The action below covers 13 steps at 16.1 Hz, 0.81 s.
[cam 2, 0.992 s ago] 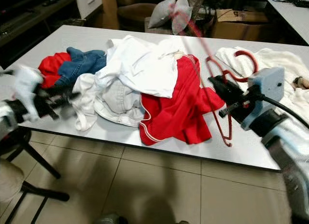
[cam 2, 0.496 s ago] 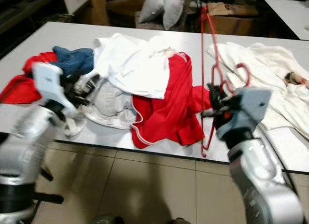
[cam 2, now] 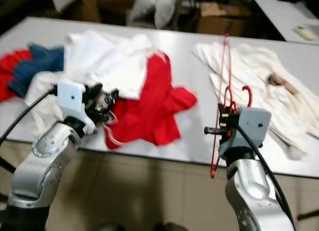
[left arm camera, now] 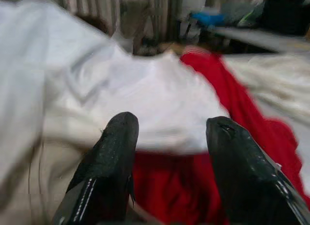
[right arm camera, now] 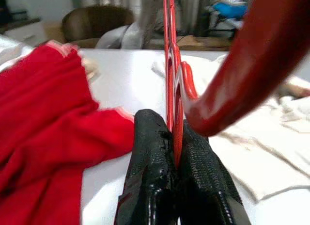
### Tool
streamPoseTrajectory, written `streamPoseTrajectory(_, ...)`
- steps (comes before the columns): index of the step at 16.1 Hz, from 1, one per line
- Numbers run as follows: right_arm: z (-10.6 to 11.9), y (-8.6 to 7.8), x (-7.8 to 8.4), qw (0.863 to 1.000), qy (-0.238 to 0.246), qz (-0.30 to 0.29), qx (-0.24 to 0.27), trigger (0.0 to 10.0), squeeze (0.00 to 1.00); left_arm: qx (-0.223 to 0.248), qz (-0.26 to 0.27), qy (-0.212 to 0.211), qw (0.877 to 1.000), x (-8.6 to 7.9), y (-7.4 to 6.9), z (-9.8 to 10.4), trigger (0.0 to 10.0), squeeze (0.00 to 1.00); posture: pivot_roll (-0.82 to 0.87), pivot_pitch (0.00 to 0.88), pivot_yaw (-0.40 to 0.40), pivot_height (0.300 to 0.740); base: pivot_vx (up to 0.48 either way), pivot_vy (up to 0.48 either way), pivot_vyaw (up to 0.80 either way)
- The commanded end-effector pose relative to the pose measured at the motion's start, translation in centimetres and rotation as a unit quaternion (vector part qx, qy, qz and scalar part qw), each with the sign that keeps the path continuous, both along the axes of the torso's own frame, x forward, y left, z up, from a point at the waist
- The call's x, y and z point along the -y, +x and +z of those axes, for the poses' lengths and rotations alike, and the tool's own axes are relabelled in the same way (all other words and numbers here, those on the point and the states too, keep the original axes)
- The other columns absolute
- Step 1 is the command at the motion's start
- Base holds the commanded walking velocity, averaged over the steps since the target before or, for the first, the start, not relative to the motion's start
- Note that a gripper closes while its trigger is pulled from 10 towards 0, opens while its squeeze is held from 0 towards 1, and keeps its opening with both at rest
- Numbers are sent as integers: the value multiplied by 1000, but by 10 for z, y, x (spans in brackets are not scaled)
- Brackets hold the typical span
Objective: Hang hanger
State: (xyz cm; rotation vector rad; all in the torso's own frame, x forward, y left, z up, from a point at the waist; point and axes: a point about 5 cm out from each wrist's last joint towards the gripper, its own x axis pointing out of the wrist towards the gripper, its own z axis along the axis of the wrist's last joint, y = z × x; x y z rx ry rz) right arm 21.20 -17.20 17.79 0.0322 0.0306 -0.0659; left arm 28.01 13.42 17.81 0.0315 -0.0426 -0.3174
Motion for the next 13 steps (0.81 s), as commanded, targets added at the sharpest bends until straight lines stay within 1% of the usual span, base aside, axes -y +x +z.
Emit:
streamPoseTrajectory(1, 0, -5, -5, 1000, -11, 10, 0, 10000, 0, -3, 11, 8, 1000, -3, 1, -4, 10000, 0, -39, 63, 45, 740, 0, -480, 0)
streamPoseTrajectory(2, -2, -7, -4, 1000, -12, 8, -4, 10000, 0, -5, 9, 8, 1000, -2, 1, -5, 10000, 0, -39, 63, 45, 740, 0, -472, 0)
streamPoseTrajectory(3, -6, -11, -1, 1000, -11, -5, -14, 10000, 0, -5, 1, 3, 1000, 3, 4, -5, 10000, 0, -52, 45, 69, 740, 0, -472, 0)
streamPoseTrajectory(4, -11, -15, 7, 1000, -8, -22, -18, 10000, 0, -3, -19, -2, 1000, 16, 9, -6, 10000, 0, -53, 22, 88, 740, 0, -465, -569)
streamPoseTrajectory(5, -15, -15, 10, 999, -10, -29, -21, 10000, 0, -4, -23, 0, 1000, 19, 11, -8, 10000, 0, -56, 15, 83, 740, 0, -465, -800)
streamPoseTrajectory(7, -19, -13, 12, 999, -6, -43, -26, 10000, 0, -2, -26, 1, 1000, 20, 15, -7, 10000, 0, -75, 6, 75, 740, 0, -463, -800)
streamPoseTrajectory(8, -19, -10, 12, 998, -8, -43, -33, 10000, 0, 6, -12, -3, 1000, 15, 20, -5, 10000, 0, -80, 0, 67, 740, 0, -428, -800)
streamPoseTrajectory(9, -21, -11, 14, 998, -15, -41, -40, 10000, 0, -14, -9, -13, 1000, 13, 21, -9, 10000, 0, -73, 2, 55, 740, 0, 0, -800)
streamPoseTrajectory(10, -25, -12, 18, 998, -12, -49, -48, 10000, 0, -24, -1, -9, 1000, 11, 21, -12, 10000, 0, -62, 7, 38, 740, 0, 480, -800)
streamPoseTrajectory(11, -30, -13, 21, 997, -8, -57, -57, 10000, 0, -25, 8, -5, 1000, 7, 20, -14, 10000, 0, -71, 5, 43, 740, 0, 480, -800)
streamPoseTrajectory(13, -34, -14, 25, 996, -4, -61, -70, 10000, 0, -27, 15, -5, 1000, 6, 18, -18, 10000, 0, -58, 6, 55, 740, 0, 465, -800)
